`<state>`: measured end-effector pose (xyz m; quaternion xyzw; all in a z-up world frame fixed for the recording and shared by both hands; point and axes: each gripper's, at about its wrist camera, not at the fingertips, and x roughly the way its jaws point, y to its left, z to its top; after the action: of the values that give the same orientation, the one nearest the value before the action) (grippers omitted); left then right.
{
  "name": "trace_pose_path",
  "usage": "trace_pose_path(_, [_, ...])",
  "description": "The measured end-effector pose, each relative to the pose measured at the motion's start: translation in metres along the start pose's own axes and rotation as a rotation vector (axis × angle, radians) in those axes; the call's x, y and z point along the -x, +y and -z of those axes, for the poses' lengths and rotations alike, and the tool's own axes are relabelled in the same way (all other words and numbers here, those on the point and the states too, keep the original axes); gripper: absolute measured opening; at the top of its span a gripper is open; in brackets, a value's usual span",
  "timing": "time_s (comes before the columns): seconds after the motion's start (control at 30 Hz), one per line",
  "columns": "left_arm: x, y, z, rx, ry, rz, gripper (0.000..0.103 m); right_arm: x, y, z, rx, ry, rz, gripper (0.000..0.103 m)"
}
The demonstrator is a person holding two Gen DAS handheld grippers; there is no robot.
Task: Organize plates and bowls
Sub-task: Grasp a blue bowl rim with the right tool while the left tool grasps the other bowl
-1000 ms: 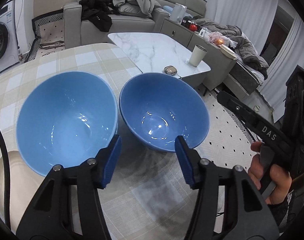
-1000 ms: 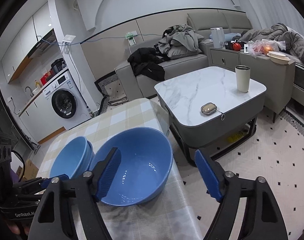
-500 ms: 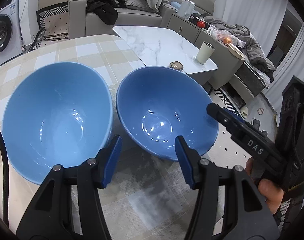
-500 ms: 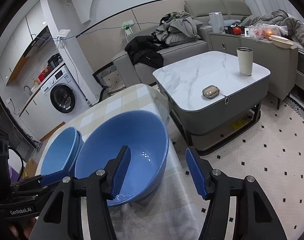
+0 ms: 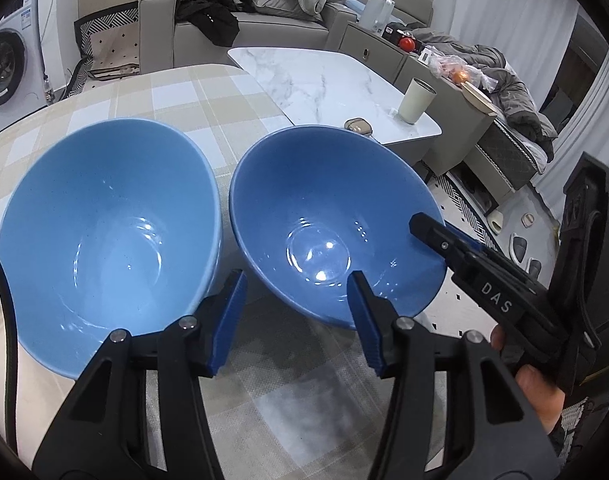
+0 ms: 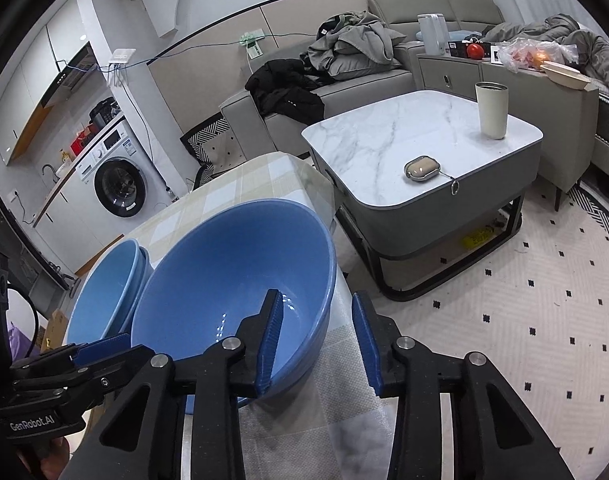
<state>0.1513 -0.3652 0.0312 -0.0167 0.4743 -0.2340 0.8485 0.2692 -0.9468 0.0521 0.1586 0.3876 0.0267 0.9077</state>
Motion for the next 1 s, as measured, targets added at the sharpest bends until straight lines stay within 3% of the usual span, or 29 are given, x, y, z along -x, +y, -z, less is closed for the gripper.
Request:
trace_pose_path(0.3, [-0.004, 0.000, -0.001, -0.021, -0.023, -0.046, 0.029, -0.002, -0.001, 0.002, -0.001, 0.000, -0.012, 0.022])
trace_pose_path(1.0, [0.016, -0.009, 0.001, -0.071, -0.082, -0.053, 0.028, 0.012, 0.006, 0.000, 0.021, -0.048, 0.001, 0.021])
